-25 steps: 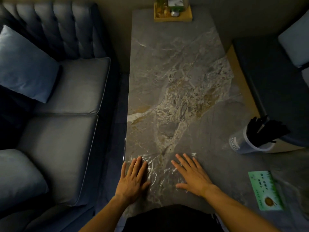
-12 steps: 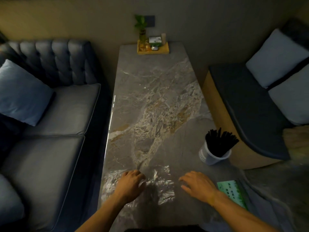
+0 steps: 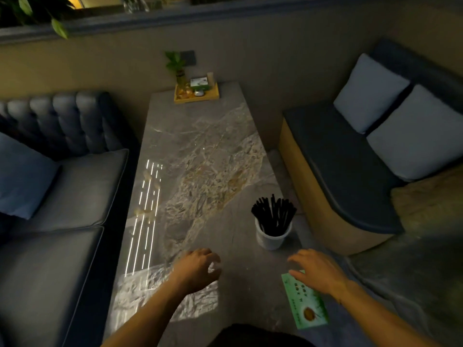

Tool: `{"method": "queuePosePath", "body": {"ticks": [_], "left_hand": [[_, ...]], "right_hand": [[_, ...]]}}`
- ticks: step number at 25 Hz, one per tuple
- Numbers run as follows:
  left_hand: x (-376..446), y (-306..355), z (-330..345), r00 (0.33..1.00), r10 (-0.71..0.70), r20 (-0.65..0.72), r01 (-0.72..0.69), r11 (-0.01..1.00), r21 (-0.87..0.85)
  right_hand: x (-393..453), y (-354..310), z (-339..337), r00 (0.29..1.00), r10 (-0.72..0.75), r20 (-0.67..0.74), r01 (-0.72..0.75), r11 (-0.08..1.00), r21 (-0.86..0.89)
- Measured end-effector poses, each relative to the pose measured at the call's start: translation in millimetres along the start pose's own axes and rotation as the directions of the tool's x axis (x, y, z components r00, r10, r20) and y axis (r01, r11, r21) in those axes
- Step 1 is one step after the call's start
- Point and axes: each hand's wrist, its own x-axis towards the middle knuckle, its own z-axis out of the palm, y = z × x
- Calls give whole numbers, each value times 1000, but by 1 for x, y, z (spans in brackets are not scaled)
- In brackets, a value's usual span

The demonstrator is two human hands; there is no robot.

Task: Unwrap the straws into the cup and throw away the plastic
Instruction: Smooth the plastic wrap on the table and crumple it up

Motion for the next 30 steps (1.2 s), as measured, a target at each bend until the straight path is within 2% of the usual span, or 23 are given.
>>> {"method": "queuePosePath", "body": {"ticks": [6,8,10,13,19,21,23,27,30], "left_hand": [[31,45,-11,998,-46,-36,43,996,-84],[43,54,-15,995,-94,-34,86,977,-196],[56,61,-18,984,-178,-30,152,907,-392],[82,73,-27,965,-261,-3,200,749,-631],[122,97,-40,981,-189,36,138,557,-819],[127,105,-41,986,-164,24,105,508,-855],[131,112,-41,989,-147,1,74,492,-867],[139,126,-38,983,-175,-63,26,464,-885],[139,134,-35,966,-183,-184,-51,562,-826]], "right_hand": [[-8,36,-21,998,47,-45,-37,980,197],[-2,36,-29,996,61,-64,-40,958,285],[9,33,-39,995,64,-72,-36,941,336],[32,26,-52,997,52,-51,-32,939,344],[78,12,-49,998,65,-18,-49,880,472],[86,7,-45,998,54,-31,-35,896,443],[92,0,-41,996,50,-73,-19,928,371],[98,-17,-33,960,43,-277,54,941,334],[102,-24,-31,920,83,-383,45,948,314]]}}
